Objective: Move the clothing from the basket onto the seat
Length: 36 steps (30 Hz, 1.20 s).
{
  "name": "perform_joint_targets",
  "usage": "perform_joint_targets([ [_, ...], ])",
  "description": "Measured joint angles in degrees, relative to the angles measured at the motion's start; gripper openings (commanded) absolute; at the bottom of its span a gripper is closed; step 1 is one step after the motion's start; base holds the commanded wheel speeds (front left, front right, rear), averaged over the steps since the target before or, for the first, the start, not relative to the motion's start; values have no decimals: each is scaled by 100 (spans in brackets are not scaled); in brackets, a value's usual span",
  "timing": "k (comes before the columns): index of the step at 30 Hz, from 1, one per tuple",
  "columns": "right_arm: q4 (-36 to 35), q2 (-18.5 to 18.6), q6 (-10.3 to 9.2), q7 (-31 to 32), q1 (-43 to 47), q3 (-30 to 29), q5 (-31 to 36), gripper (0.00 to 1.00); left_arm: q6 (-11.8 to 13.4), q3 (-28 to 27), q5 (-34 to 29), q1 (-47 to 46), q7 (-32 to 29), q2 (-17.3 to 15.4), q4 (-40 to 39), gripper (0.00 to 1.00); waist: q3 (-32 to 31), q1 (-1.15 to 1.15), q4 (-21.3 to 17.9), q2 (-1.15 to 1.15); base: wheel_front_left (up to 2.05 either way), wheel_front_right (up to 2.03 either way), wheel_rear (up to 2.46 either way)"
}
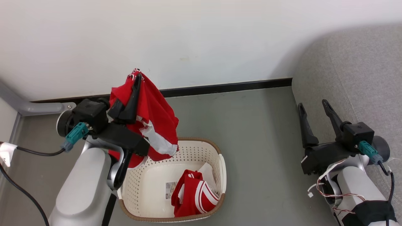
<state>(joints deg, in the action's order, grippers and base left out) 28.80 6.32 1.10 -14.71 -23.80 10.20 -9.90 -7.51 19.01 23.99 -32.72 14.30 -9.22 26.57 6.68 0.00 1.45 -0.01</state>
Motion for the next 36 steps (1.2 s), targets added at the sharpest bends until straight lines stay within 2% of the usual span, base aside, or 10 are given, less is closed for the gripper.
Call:
perform_joint_targets([
  [10, -11, -67, 52, 0, 118, 33, -1, 100, 0, -21, -82, -67, 1, -164, -692, 0, -93, 0, 3, 1, 0, 0, 0],
  [18, -316, -124, 301, 0, -43, 291, 10, 100, 0, -70, -89, -70, 1, -165, -994, 0, -46, 0, 0, 1, 0, 0, 0],
  [25, -809, -216, 554, 0, -550, 1045, 29, 100, 0, 18, -89, -74, 1, -149, -1166, 0, 1, 0, 38, 1, 0, 0, 0],
  [36, -948, -254, 598, -1, -892, 2447, -77, 100, -3, 155, -87, -103, 1, -132, -1328, 0, 78, 0, 176, 1, 0, 0, 0],
])
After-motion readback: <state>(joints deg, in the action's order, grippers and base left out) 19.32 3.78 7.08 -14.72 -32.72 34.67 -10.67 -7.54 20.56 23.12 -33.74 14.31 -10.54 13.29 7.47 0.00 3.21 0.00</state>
